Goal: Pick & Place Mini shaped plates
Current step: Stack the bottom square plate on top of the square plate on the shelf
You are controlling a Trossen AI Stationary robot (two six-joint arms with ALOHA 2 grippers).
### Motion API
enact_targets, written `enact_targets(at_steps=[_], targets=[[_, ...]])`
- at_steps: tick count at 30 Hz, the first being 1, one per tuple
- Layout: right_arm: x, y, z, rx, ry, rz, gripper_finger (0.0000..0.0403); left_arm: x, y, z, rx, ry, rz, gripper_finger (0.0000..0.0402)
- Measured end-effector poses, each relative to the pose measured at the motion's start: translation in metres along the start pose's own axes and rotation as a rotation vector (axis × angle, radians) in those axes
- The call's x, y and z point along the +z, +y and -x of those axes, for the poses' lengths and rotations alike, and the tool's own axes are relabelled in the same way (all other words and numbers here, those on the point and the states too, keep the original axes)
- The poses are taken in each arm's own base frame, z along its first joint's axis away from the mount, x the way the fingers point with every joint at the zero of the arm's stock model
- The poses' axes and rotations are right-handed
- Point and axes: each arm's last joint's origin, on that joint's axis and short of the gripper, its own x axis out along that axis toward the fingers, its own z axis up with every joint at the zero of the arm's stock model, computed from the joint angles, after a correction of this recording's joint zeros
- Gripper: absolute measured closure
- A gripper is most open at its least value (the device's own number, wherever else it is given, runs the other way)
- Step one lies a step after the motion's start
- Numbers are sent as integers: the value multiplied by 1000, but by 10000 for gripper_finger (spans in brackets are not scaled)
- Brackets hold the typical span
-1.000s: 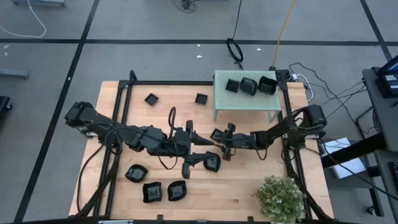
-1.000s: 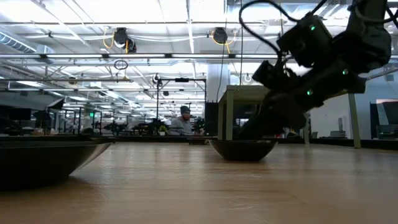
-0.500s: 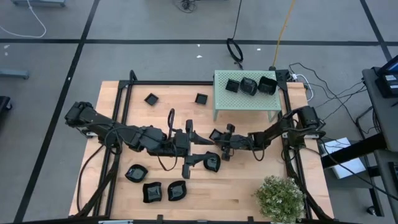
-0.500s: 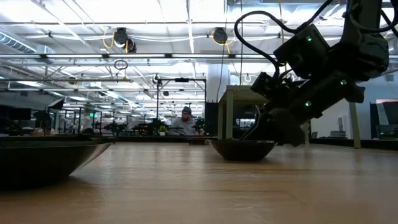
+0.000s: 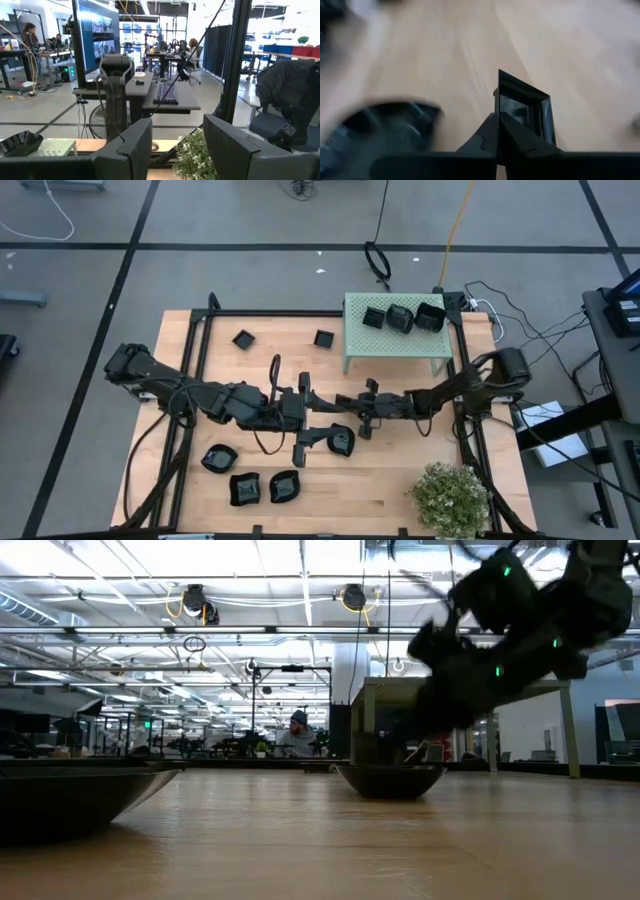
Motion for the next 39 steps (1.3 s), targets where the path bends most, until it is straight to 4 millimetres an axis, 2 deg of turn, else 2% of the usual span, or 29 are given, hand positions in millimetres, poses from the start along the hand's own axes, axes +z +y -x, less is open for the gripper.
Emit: enact_targets(at_steps=[4, 9, 12, 15, 19, 22, 30, 34, 39], targets=[[29, 1, 20, 39, -118, -4, 402, 1, 0, 0, 0, -11, 4, 220], [68, -2, 57, 62, -331, 16, 402, 3, 1, 0, 2, -27, -20, 220], [87, -11, 79, 25, -446, 56, 402, 6, 2, 0, 10, -62, -64, 220], [98, -28, 96, -99, -491, 99, 402, 12, 5, -1, 32, -115, -144, 220], [101, -63, 106, -270, -394, 140, 402, 19, 15, -2, 78, -184, -237, 220], [106, -90, 108, -301, -258, 141, 402, 24, 26, -3, 165, -219, -273, 220], [131, -150, 119, -458, -145, 246, 402, 25, 62, -6, 468, -165, -306, 220], [129, -169, 120, -496, -18, 295, 402, 25, 76, -8, 523, -158, -309, 220], [127, -177, 118, -438, -30, 293, 402, 26, 90, -8, 564, -156, -314, 220]])
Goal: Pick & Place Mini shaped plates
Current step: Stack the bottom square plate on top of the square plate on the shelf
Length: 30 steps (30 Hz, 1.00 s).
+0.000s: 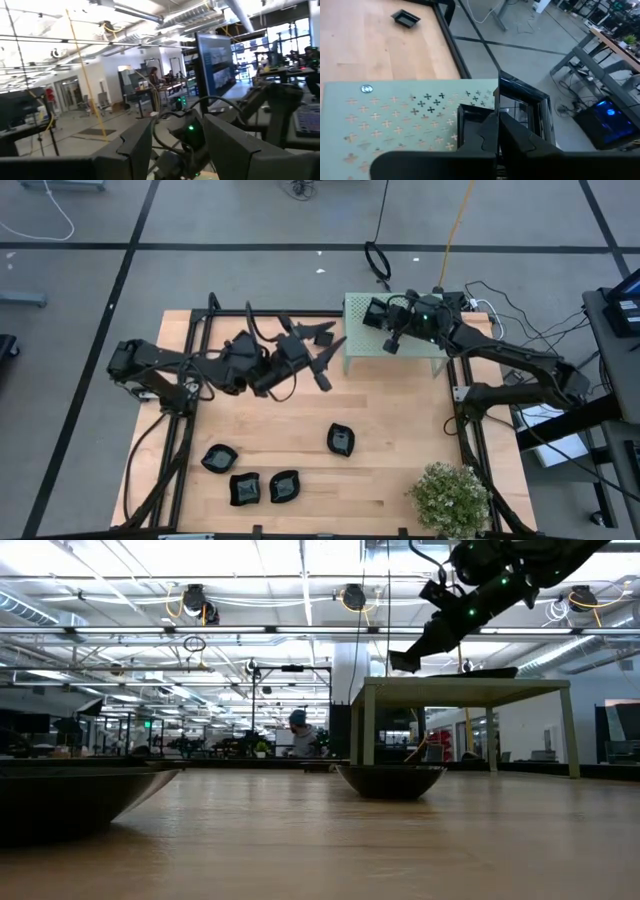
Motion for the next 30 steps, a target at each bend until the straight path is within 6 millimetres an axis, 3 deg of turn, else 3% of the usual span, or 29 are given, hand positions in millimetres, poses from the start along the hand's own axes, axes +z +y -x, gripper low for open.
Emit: enact_targets(at_steps=[15, 30], targets=[[-4, 4, -7, 59, 6, 89, 403, -9, 26, -16, 86, 18, -140, 220], [-8, 4, -7, 34, 72, 105, 403, -12, 34, -20, 110, 27, -215, 220]])
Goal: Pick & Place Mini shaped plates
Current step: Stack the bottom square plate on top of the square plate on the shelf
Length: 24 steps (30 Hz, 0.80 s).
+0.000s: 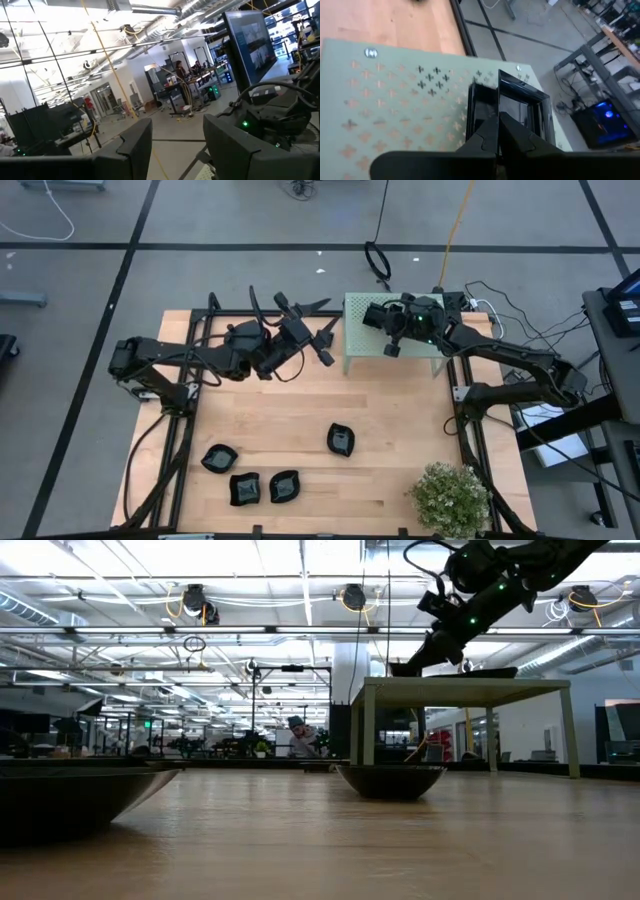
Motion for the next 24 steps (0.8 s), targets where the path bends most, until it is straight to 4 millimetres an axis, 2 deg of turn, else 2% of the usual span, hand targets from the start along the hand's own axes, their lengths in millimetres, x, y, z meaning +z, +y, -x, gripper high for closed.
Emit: enact_targets(at_steps=[14, 18, 24], targets=[[-1, 1, 0, 8, 6, -1, 403, 0, 0, 0, 0, 0, -2, 220], [-1, 1, 0, 9, 5, -54, 402, 0, 0, 0, 0, 0, -2, 220], [1, 3, 0, 72, -31, -95, 367, 0, 0, 0, 0, 0, -2, 220]])
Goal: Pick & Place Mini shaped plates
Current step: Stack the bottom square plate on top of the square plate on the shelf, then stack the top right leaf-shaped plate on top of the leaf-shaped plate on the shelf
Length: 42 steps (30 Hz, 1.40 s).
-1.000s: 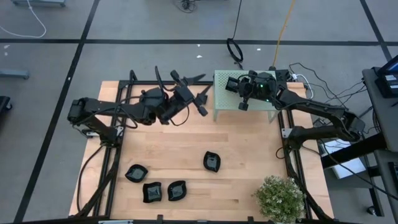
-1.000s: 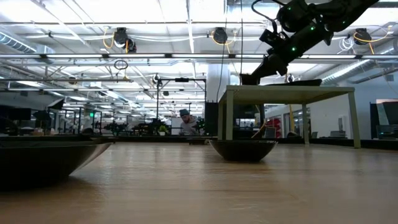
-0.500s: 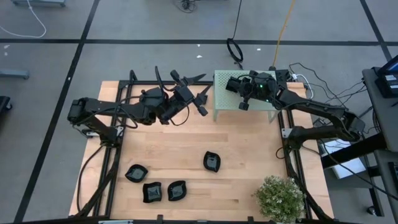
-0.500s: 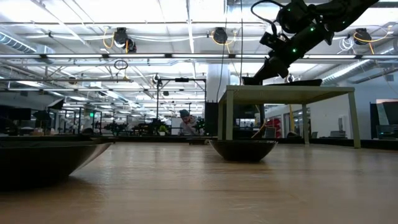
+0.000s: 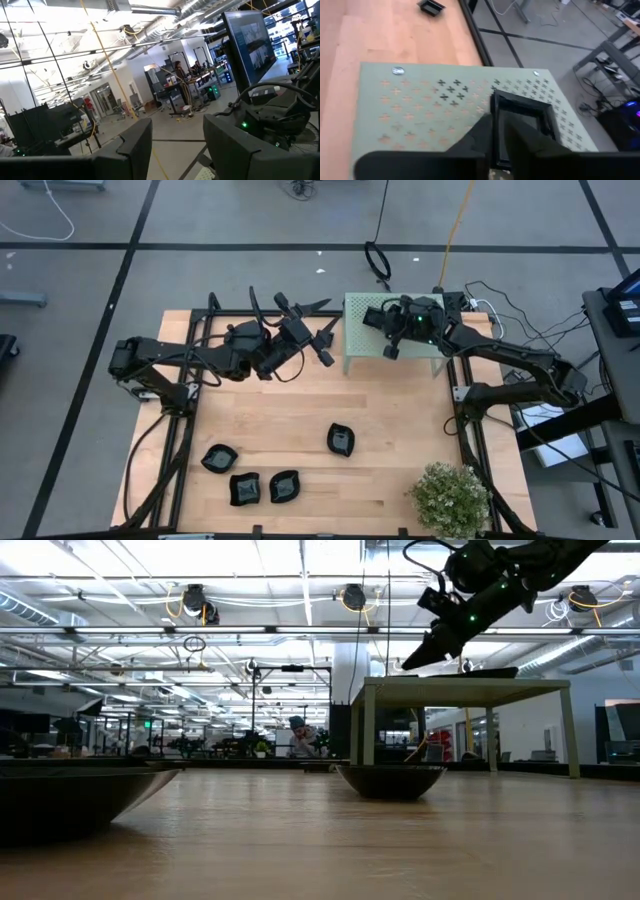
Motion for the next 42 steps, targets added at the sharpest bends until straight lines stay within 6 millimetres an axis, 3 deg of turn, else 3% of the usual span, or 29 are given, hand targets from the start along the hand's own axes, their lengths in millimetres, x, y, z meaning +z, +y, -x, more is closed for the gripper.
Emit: enact_targets(at_steps=[6, 10, 15, 21, 26, 32, 37, 42], targets=[[3, 3, 2, 10, -21, 7, 311, 0, 0, 0, 0, 0, 0, 220], [11, 7, 14, 15, -68, -2, 291, 0, 0, 0, -1, 0, 0, 220], [17, 21, 34, 127, -96, -8, 295, 0, 0, 0, -1, 0, 3, 220], [19, 39, 37, 299, -103, -180, 310, -1, 0, 0, 26, 21, 6, 220], [11, 65, 33, 368, -86, -293, 313, -1, 0, 4, 143, 98, 33, 220], [-1, 108, 33, 280, -95, -360, 301, 4, -8, 15, 263, 194, 19, 220], [-13, 141, 37, 263, -38, -563, 274, 9, -21, 28, 258, 246, -41, 220], [-22, 176, 35, 253, 46, -655, 249, 13, -37, 42, 185, 275, -105, 220]])
